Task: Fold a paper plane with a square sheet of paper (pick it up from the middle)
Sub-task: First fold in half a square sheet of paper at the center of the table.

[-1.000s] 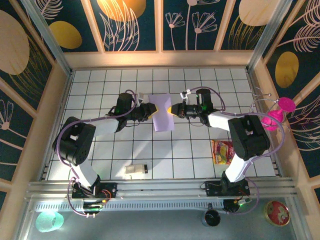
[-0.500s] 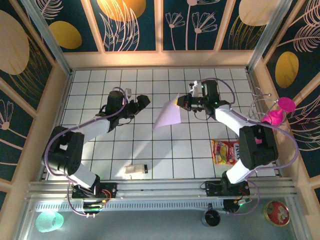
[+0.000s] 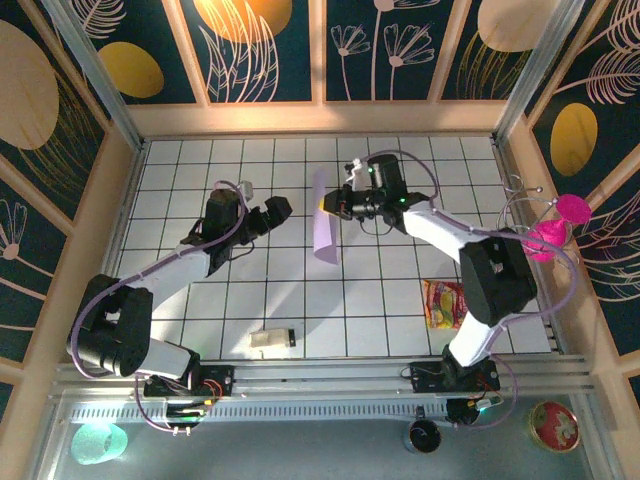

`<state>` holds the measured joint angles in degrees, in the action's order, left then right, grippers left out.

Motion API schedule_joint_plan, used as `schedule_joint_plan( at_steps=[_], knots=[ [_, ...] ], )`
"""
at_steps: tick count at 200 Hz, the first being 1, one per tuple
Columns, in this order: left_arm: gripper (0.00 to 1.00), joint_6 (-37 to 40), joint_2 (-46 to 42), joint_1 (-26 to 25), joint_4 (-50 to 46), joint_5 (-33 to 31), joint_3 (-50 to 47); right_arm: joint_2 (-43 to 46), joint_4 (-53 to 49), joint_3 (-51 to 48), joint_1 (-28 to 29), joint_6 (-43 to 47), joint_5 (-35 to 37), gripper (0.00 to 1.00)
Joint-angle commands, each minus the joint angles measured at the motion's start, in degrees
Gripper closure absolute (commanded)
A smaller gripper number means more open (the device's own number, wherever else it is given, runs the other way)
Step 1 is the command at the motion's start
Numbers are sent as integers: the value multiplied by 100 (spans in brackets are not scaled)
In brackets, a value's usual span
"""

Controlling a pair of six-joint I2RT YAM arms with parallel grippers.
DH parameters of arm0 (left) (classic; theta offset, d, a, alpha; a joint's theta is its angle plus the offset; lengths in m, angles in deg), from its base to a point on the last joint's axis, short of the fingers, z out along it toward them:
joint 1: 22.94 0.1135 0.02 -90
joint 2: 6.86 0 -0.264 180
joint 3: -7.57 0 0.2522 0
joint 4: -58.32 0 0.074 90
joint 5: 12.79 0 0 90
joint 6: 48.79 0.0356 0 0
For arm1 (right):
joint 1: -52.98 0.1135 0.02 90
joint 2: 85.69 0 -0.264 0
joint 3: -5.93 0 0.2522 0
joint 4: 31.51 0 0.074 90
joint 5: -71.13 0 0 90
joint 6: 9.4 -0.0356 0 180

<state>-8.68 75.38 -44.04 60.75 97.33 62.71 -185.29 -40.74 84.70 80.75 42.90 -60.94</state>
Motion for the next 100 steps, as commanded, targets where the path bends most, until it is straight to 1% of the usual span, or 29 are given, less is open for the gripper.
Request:
schedule_joint_plan(
  at_steps=[1,12,25,61,78,100],
  knots=[
    [6,-75,148,17,121,454,-107,-383,1100,-328,49,-599,-257,100],
    [9,-36,312,17,-68,572,-42,-569,1392,-432,40,-725,-327,100],
    [13,68,489,-4,-341,624,55,-801,1504,-461,18,-758,-357,100],
    [17,339,854,-202,-936,374,379,-1231,1647,-533,-141,-707,-377,100],
    [21,299,1035,-312,-1047,244,527,-1345,1541,-462,-205,-557,-356,100],
    [26,108,1306,-430,-1058,127,701,-1517,1105,-232,-259,-218,-246,100]
  ],
)
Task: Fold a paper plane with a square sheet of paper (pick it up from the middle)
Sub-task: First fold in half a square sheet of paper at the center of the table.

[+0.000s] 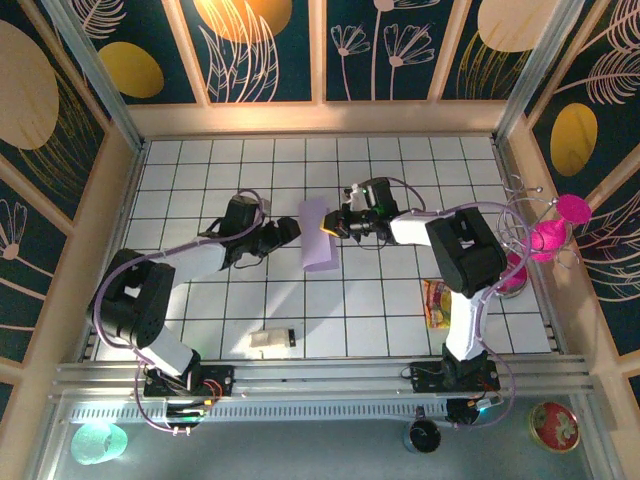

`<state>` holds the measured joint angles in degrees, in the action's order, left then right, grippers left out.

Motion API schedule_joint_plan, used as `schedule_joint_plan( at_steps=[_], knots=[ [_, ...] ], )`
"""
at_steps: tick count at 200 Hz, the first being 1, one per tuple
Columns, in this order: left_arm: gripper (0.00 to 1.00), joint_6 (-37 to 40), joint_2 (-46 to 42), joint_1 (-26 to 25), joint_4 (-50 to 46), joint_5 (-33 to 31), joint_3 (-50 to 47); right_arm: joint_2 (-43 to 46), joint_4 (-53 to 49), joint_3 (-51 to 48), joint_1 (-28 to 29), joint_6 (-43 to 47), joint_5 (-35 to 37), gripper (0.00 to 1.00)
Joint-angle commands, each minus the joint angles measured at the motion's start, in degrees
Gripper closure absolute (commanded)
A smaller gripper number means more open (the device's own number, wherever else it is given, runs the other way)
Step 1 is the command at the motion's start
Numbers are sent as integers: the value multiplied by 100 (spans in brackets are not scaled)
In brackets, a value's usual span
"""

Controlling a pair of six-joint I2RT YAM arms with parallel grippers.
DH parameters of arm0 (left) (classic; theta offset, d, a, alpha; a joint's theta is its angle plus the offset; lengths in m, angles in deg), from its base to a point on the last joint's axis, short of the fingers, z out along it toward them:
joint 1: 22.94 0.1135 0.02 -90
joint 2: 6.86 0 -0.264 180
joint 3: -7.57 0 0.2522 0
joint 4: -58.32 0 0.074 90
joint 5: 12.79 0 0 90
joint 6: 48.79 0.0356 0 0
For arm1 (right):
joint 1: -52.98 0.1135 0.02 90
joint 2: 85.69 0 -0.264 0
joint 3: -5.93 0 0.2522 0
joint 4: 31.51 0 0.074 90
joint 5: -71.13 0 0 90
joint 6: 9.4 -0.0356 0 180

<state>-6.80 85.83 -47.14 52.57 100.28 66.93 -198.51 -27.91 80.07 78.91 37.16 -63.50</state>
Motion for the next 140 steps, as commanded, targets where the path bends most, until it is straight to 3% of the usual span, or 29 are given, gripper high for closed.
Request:
schedule_joint_plan(
  at_steps=[1,75,140],
  knots=[
    [27,-92,273,-124,-240,-174,294,-205,-197,239,-77,373,17,100],
    [41,-348,1249,-407,-342,-677,1202,-499,-661,593,-159,697,85,100],
    [44,-462,1736,-490,-529,-795,1547,-637,-389,567,-165,430,-141,99]
  ],
)
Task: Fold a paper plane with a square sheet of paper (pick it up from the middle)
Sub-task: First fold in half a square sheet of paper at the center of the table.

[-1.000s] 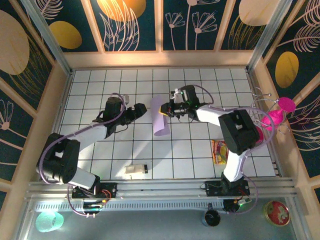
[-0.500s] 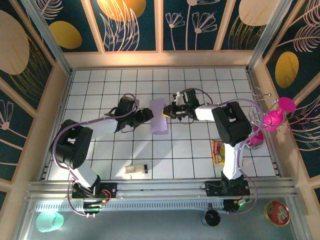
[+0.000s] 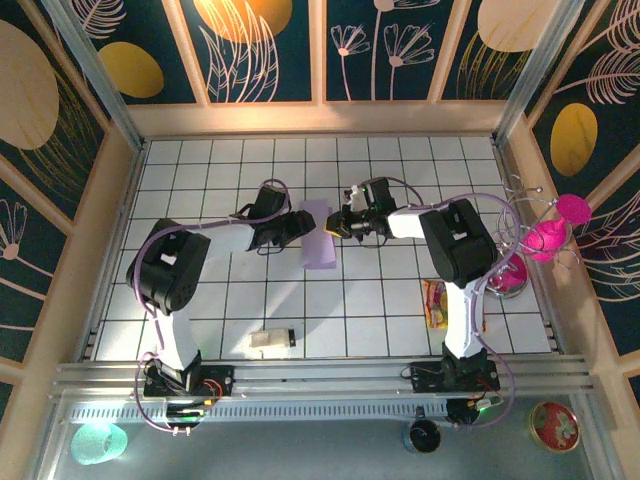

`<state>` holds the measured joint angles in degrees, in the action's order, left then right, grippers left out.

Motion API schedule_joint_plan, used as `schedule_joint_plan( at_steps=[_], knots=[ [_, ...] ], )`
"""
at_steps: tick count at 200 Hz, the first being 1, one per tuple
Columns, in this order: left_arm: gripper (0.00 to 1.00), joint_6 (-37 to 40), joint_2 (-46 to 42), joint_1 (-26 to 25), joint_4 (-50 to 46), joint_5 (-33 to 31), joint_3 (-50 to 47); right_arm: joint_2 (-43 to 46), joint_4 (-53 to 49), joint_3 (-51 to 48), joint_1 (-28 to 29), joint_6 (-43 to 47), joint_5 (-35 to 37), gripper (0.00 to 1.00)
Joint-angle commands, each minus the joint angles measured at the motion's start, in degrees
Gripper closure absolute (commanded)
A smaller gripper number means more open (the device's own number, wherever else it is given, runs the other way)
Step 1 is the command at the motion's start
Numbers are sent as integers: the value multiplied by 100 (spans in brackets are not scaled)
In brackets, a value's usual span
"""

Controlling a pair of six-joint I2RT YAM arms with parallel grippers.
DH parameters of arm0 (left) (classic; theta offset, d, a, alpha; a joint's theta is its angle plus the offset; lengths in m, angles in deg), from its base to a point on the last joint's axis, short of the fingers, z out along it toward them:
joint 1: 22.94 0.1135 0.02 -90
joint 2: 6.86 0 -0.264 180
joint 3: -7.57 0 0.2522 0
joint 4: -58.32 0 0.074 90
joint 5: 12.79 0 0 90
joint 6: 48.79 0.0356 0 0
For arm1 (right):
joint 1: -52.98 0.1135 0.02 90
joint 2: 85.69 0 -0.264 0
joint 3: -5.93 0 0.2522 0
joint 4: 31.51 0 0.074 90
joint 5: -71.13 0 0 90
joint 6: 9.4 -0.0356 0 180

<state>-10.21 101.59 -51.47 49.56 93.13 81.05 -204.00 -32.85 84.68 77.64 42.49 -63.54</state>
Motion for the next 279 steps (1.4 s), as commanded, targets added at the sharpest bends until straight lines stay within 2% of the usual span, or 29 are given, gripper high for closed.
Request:
schedule_joint_plan(
  at_steps=[1,36,61,89,106,155,279],
  knots=[
    [44,-122,169,-61,-231,-76,131,-88,108,104,-40,-106,-138,99],
    [51,4,367,-125,-578,-188,312,-73,165,16,-48,-193,-162,97],
    [54,232,512,-187,-1020,-504,452,70,91,-101,-96,-184,0,92],
    [57,405,672,-217,-1212,-671,460,475,-119,-270,-275,-85,364,81],
    [57,495,765,-230,-1297,-776,453,805,-205,-420,-429,-50,608,79],
    [57,759,1081,-338,-1426,-937,356,1377,-412,-781,-546,47,1109,79],
    [54,1062,1879,-526,-2034,-1540,556,1199,-469,-837,-472,57,1096,79]
  ],
)
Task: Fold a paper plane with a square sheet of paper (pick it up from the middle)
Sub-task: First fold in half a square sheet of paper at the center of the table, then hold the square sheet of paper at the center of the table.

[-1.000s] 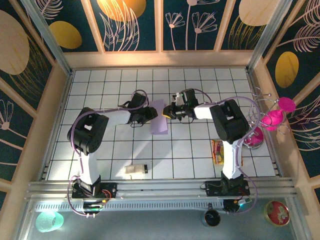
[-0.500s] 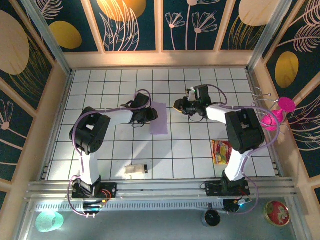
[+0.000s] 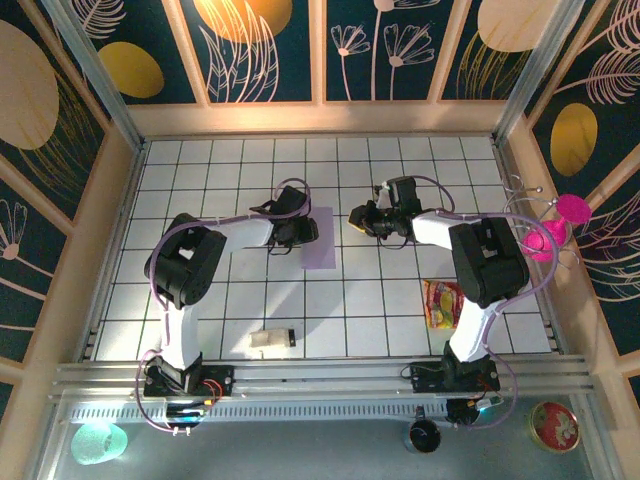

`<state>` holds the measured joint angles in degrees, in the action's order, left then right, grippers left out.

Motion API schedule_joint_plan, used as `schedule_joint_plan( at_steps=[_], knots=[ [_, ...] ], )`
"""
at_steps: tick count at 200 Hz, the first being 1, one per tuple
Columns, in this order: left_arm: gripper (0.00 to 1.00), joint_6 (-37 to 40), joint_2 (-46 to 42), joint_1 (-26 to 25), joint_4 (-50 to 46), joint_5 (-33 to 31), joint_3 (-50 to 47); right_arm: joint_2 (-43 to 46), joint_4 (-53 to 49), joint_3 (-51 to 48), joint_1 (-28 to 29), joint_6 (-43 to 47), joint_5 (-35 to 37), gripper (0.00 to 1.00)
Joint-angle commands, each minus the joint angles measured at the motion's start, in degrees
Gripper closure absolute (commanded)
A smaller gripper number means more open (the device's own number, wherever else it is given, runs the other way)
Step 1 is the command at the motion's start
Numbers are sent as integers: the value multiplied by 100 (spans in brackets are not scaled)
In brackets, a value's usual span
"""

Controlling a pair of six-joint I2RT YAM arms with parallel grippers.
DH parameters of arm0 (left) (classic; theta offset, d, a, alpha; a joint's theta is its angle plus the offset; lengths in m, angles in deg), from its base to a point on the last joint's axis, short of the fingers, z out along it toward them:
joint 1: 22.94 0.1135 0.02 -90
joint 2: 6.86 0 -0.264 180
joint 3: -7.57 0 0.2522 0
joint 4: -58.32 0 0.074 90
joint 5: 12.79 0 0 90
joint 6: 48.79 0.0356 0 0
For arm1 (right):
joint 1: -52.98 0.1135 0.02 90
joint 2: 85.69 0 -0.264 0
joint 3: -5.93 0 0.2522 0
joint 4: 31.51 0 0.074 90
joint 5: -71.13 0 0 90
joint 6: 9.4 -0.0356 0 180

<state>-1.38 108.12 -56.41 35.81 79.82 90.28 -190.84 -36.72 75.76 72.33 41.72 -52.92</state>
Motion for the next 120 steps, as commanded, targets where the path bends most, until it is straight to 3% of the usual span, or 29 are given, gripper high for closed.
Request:
schedule_joint_plan(
  at_steps=[1,120],
  knots=[
    [54,180,1227,-30,-661,-213,-361,-123,-82,58,59,134,32,79],
    [51,333,1488,-46,-802,-260,-162,-313,-155,185,77,194,-92,79]
  ],
)
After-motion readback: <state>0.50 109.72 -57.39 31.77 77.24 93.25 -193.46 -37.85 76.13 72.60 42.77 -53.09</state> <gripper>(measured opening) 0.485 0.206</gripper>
